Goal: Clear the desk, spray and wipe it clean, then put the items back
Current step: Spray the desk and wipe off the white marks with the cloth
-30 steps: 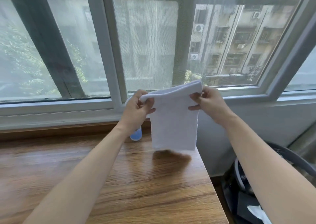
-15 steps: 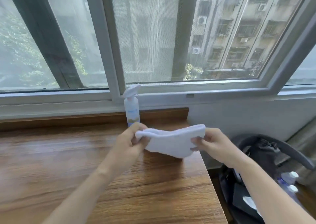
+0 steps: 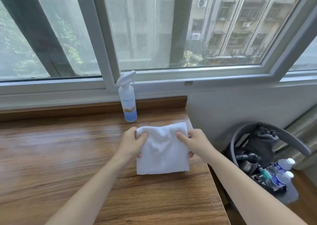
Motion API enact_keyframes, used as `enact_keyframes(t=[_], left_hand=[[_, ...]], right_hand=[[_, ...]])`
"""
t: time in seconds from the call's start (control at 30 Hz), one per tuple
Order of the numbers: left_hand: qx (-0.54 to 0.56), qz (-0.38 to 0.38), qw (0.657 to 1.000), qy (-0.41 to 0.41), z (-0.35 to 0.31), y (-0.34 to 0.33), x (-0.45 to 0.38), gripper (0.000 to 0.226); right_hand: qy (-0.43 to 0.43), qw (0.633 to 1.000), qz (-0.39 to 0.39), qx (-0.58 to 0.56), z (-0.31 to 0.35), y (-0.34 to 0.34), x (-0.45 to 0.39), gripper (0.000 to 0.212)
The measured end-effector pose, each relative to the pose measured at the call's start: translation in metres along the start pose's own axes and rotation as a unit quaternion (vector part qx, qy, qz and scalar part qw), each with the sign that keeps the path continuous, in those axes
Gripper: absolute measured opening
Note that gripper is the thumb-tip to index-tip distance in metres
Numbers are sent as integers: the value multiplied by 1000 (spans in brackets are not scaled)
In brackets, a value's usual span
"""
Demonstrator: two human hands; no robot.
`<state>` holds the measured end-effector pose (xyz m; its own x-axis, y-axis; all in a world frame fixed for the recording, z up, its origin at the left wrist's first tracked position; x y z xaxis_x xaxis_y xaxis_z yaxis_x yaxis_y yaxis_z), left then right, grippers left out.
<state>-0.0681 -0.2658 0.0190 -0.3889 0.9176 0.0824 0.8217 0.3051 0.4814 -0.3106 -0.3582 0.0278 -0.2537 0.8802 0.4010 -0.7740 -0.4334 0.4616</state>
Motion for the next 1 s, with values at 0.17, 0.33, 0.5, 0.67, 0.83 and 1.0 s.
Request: enact_keyframes(t=[0.17, 0.33, 0.5, 0.67, 0.83, 1.0], left_hand=[[-190, 67, 974, 99, 26, -17, -33, 73], [-177, 42, 971, 155, 54, -34, -37, 82], [-119, 62, 975, 179, 36, -46, -30, 36], [-53, 69, 995, 52, 20, -43, -22, 18], [76, 20, 996, 46, 3, -48, -50, 19], [122, 10, 986, 118, -2, -66, -104, 52]], right_hand=[[-61, 985, -50, 154, -2, -8, -35, 46], [-120, 980, -45, 154, -3, -29, -43, 35], [-176, 981, -12, 80, -1, -42, -40, 38], [-106, 991, -18, 80, -7, -39, -49, 32], [-48, 997, -53, 38, 6, -12, -67, 28], [-38, 995, -82, 48, 32, 22, -128, 29]])
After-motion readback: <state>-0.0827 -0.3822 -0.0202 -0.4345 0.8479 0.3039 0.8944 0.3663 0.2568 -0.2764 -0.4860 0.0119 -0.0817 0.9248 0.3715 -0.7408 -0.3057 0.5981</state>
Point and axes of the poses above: each hand's wrist, its own x-axis away from the middle knuckle, its own y-axis out of the back of the hand, z = x × y, the point moved 4 cm from there along -x, towards the middle knuckle, and after that the axes turned 9 degrees about -y, right-handed, at the moved point
